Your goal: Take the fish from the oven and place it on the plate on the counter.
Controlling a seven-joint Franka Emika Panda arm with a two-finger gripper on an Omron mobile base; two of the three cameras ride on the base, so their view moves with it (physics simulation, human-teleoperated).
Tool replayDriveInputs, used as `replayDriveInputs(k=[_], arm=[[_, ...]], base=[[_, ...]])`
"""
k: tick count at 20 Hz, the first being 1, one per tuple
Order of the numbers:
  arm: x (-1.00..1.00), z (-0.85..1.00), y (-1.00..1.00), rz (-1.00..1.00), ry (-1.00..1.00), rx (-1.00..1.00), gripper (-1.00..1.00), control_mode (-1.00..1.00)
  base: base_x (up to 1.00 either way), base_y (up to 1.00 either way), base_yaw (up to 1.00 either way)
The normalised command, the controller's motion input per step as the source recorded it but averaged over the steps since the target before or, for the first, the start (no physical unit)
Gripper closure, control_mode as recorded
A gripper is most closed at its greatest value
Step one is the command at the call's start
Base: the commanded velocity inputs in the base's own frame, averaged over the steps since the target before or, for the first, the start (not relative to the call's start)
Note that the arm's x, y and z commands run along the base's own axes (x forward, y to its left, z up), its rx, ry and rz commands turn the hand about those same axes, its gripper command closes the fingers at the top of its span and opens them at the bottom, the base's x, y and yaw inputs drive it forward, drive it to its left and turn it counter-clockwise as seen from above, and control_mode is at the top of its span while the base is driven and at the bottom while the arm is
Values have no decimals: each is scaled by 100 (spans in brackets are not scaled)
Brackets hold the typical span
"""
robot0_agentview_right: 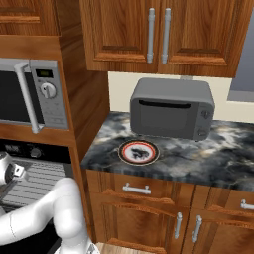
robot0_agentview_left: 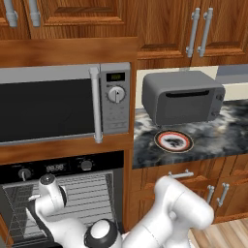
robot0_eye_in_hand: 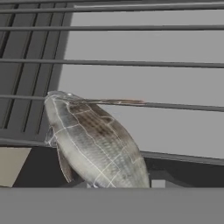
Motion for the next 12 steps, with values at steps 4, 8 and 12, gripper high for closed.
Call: replayDriveInputs(k=[4,8,12], arm=[[-70,11,-26,0,-12,10,100,-100],[-69,29,-32,0,-10,11,100,-100],[-63,50,-33,0,-9,10,100,-100]], base=[[0,0,0],[0,0,0],[0,0,0]])
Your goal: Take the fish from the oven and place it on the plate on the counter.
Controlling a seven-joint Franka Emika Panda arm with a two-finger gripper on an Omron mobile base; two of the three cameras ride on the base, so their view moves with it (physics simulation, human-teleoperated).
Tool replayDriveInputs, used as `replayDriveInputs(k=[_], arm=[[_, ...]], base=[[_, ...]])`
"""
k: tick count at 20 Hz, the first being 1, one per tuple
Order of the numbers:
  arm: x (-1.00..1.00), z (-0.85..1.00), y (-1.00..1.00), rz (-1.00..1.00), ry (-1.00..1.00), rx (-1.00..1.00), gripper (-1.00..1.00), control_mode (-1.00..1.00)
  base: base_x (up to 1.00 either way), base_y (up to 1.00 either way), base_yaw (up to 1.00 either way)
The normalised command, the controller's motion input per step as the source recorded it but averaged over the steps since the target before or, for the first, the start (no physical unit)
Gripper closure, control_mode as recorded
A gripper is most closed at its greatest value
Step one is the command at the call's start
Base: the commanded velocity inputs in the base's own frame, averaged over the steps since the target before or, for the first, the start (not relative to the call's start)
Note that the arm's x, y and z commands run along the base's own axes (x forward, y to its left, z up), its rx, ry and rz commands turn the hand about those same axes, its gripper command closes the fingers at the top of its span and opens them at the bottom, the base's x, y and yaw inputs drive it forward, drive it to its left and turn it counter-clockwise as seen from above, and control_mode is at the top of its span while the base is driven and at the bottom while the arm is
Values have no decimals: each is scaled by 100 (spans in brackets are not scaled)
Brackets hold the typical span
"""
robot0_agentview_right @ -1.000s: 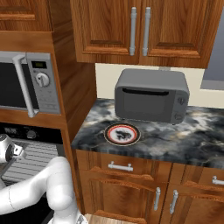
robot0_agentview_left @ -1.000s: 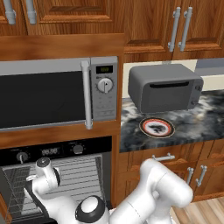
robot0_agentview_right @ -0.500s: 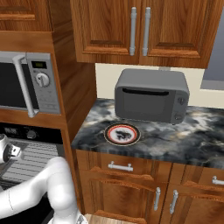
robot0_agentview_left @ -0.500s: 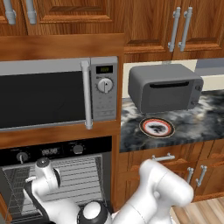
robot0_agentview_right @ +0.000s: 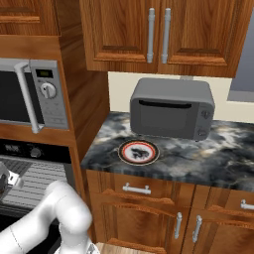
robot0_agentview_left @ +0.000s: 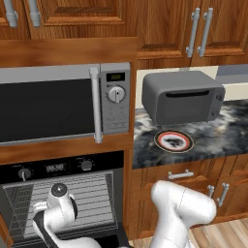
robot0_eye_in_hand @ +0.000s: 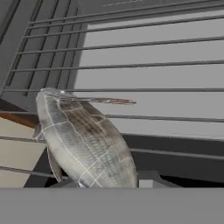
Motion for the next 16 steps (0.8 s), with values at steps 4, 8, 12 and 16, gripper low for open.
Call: replayDriveInputs(k=[4,8,12,16], arm=[[-65,69,-41,1,-6,10,100,-100],[-60,94,-39,1,-1,9,100,-100],[-54,100,-51,1,0,7,100,-100],[-57,100,-55,0,0,5,100,-100]], base=[[0,0,0],[0,0,0],[0,0,0],[0,0,0]])
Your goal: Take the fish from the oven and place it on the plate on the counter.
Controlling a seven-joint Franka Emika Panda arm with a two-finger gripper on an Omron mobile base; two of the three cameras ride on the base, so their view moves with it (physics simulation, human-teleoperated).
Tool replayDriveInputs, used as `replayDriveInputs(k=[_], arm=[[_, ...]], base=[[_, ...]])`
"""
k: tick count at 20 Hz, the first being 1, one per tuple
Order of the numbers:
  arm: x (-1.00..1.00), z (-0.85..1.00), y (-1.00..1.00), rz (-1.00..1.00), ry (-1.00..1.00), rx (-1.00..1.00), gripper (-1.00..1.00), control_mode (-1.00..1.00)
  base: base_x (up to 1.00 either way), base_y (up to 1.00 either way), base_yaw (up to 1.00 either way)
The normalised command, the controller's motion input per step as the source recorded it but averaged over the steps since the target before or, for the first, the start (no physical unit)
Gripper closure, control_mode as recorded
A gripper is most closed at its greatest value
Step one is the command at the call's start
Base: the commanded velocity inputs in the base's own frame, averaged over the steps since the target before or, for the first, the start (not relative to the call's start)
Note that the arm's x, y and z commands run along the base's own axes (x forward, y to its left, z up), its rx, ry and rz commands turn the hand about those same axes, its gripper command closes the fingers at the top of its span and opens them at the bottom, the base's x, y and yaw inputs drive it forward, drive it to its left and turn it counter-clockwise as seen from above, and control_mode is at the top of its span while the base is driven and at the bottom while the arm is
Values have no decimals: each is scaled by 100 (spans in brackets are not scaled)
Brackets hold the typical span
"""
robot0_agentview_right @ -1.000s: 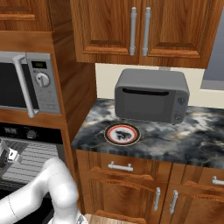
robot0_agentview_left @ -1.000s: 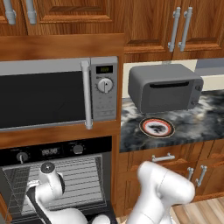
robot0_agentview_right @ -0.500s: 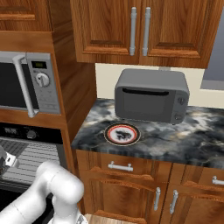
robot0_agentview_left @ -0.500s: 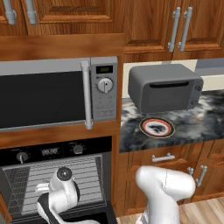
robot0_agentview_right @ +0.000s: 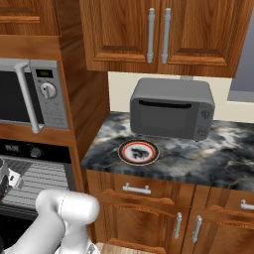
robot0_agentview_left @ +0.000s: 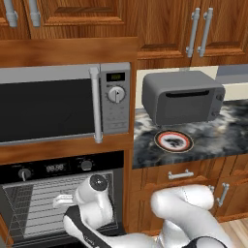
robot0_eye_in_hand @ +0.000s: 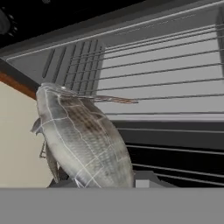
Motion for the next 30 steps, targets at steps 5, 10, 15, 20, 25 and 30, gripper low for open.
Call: replayDriveInputs(k=[5,10,15,20,25,30], arm=[[-66,100,-49,0,0,1,100,-100],[-61,100,-48,0,-2,0,100,-100],[-53,76,-52,0,-8,0,100,-100],[-42,63,-62,0,-14,0,100,-100],[-13,69,-67,0,-15,0,100,-100],[-2,67,-72,0,-5,0,100,-100]], base=[[0,0,0],[0,0,0],[0,0,0],[0,0,0],[0,0,0],[0,0,0]])
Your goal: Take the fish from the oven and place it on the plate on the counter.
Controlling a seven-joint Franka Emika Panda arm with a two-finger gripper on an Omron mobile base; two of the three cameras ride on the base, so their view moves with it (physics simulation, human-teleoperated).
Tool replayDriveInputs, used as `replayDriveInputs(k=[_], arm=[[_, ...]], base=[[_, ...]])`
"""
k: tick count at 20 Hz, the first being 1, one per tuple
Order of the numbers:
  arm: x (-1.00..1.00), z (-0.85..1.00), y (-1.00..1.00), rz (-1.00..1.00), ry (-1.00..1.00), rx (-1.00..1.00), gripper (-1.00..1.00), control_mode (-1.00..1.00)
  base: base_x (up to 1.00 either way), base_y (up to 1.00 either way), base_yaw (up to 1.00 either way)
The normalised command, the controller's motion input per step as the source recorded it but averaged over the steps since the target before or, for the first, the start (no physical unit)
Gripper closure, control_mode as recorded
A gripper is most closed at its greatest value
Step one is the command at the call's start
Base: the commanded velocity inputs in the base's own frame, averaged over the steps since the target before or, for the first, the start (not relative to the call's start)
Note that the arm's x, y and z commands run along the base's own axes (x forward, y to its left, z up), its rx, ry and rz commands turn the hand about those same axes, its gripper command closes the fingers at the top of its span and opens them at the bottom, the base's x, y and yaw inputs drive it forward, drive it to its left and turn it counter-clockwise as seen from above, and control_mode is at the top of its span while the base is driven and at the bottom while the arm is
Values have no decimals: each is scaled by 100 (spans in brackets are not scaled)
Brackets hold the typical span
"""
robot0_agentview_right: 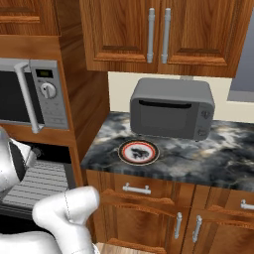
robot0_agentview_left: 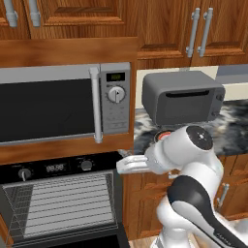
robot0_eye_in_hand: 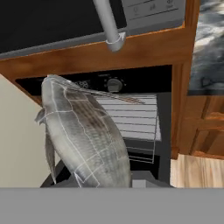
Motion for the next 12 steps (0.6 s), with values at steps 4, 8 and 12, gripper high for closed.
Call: replayDriveInputs(k=[4,8,12], arm=[[-10,32,-98,-1,-1,0,100,-100],[-6,7,-94,0,0,-4,100,-100],[0,0,-91,-2,0,-10,100,-100]], base=[[0,0,0],[0,0,0],[0,0,0]])
